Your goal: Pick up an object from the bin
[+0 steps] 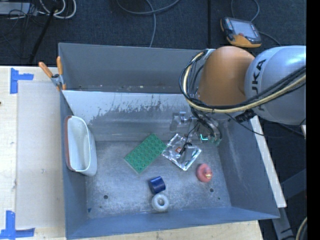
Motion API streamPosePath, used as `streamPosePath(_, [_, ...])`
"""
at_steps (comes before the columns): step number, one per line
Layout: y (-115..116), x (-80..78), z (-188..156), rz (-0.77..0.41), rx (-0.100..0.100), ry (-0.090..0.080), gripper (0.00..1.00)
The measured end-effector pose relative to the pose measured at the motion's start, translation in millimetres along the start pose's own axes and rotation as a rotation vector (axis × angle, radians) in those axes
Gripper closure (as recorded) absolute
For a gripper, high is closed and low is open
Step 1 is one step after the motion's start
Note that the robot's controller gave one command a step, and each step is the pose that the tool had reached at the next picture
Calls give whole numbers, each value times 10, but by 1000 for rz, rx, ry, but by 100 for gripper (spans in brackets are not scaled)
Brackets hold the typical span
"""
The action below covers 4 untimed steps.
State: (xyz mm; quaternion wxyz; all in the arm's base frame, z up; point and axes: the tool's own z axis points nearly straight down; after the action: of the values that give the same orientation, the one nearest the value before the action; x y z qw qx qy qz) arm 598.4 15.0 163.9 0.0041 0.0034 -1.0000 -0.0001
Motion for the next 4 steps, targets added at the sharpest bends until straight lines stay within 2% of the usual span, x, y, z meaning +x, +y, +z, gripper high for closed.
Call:
streamPosePath(1, [-887,-134,473,-122,3,-4,0])
streamPosePath(2, [-528,-192,519,-148,-1,-7,0])
streamPosePath(3, [-773,-130,647,-127,1,-7,0])
streamPosePath(4, [-561,-111,955,-193,-1,-5,0])
